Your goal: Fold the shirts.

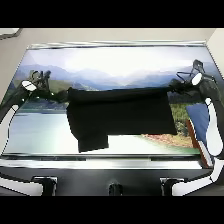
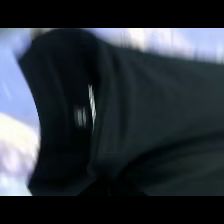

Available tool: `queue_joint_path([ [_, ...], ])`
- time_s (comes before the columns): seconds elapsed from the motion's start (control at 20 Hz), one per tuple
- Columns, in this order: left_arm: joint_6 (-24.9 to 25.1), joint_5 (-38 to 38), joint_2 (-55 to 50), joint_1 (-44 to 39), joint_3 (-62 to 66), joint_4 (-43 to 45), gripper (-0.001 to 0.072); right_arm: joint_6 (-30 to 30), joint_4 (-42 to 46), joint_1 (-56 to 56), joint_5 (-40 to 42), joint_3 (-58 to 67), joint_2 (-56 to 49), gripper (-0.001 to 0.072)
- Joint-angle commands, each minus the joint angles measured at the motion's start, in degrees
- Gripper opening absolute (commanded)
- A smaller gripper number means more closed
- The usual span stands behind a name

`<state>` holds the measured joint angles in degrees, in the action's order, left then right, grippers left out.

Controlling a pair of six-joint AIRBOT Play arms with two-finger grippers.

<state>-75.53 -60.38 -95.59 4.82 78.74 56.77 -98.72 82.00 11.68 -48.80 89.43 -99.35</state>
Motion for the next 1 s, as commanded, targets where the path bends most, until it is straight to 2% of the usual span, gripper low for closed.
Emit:
queue_joint_path([
  [0.0,-1.33,-7.74,-0.55,-0.55,-4.57,0.35,0.0028,2.99,-1.07,0.79,-8.31,0.0,-2.51,0.0037],
  [0.45,-3.15,-6.05,-0.59,-0.48,-5.79,0.35,0.0028,3.17,-1.29,0.81,-20.83,0.0,-3.54,0.0037],
  [0.8,-3.1,-6.21,-0.55,1.18,-5.81,-0.92,0.0029,2.01,-1.22,0.81,-25.35,0.0,-3.5,0.0042],
  [0.85,-3.04,-6.23,-0.55,1.18,-5.81,-1.38,0.0053,1.86,-1.42,0.81,-24.74,0.02,-3.43,0.0105],
  [0.9,-2.97,-6.36,-0.55,1.2,-5.79,-2.29,0.0232,1.86,-1.49,0.83,-23.93,0.17,-3.34,0.0248],
  [0.95,-2.97,-7.74,-0.55,1.49,-5.29,-2.84,0.0436,1.88,-1.7,1.01,-25.14,1.07,-3.08,0.0341],
])
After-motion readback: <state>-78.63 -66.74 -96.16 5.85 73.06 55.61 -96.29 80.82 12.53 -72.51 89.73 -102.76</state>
